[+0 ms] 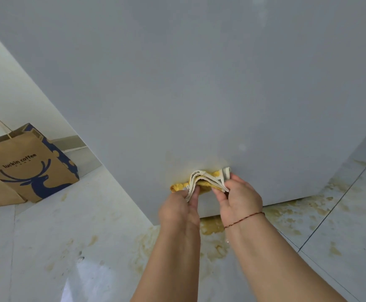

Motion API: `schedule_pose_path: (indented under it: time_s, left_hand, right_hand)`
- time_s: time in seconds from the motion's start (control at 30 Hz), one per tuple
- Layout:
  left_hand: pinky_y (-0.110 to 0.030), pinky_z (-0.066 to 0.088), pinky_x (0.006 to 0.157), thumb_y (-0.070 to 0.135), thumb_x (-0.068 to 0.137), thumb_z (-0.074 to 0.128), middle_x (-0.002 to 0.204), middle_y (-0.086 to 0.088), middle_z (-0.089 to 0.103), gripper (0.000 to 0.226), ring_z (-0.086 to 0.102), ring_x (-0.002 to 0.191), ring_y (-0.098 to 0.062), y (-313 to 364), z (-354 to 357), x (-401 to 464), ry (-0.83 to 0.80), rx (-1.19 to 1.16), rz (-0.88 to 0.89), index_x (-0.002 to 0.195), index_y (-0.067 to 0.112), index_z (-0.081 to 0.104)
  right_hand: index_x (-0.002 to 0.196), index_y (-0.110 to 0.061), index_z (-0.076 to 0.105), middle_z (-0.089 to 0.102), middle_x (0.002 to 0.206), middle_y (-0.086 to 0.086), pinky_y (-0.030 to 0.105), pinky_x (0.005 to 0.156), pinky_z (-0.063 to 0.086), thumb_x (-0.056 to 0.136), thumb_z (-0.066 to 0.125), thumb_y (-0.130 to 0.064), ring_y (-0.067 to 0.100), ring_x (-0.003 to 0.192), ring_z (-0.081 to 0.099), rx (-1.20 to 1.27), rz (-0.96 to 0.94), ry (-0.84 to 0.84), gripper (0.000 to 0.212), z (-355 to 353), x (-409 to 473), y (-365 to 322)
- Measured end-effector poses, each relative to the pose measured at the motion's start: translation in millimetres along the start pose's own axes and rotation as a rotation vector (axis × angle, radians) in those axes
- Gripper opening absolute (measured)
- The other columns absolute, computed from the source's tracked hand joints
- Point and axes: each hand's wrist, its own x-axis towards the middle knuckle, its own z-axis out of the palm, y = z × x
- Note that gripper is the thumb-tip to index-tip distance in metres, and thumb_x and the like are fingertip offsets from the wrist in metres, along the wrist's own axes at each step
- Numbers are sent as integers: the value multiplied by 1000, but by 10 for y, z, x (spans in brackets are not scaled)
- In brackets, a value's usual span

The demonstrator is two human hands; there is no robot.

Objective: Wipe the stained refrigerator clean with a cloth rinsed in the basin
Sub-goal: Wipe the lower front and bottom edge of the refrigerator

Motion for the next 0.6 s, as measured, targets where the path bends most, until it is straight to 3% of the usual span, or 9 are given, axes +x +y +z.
schedule_pose_path:
  time_s: [0.1, 0.2, 0.3, 0.4, 0.5, 0.6]
  left_hand:
    - [-37, 57, 77, -15, 89, 48, 122, -27, 54, 22, 63, 106, -36, 194, 93, -228, -56, -31, 37, 110, -13, 55]
    - [-38, 59, 73, -16, 88, 48, 108, -25, 57, 11, 65, 95, -35, 423, 179, -496, -84, -87, 87, 94, -10, 56]
    - [-40, 59, 78, -16, 89, 47, 101, -23, 56, 10, 64, 94, -36, 708, 230, -736, -132, -132, 158, 89, -9, 53]
    - [-41, 60, 71, -17, 88, 47, 100, -23, 56, 10, 65, 96, -37, 976, 273, -899, -192, -193, 261, 91, -8, 53]
    - [-38, 61, 70, -15, 90, 46, 99, -22, 59, 11, 69, 87, -29, 1165, 269, -1046, -283, -226, 403, 91, -6, 54]
    - [-31, 60, 74, -11, 93, 38, 88, -12, 65, 23, 69, 80, -19, 1244, 179, -1226, -482, -135, 520, 91, -1, 59]
  right_hand:
    - [97, -4, 66, 64, 98, 11, 25, 62, 56, 86, 54, 13, 16, 76, 63, 29, -117, 73, 24, 309, -278, -78]
    - [80, -13, 65, 67, 91, 8, 24, 60, 57, 84, 58, 12, 15, 77, 66, 8, -208, 46, 26, 586, -514, -109]
    - [80, -18, 68, 69, 82, 0, 24, 63, 57, 83, 60, 11, 11, 74, 68, -60, -310, -23, 30, 850, -719, -97]
    - [80, -22, 71, 72, 79, -5, 29, 71, 57, 83, 62, 9, 11, 76, 70, -113, -372, -146, 32, 1067, -881, -76]
    - [90, -19, 73, 74, 92, -2, 28, 74, 58, 85, 63, 6, 12, 87, 71, -142, -376, -338, 27, 1158, -1038, -128]
    - [98, -11, 72, 73, 102, 8, 31, 81, 58, 86, 61, 7, 19, 95, 70, -78, -356, -517, 25, 1099, -1176, -227]
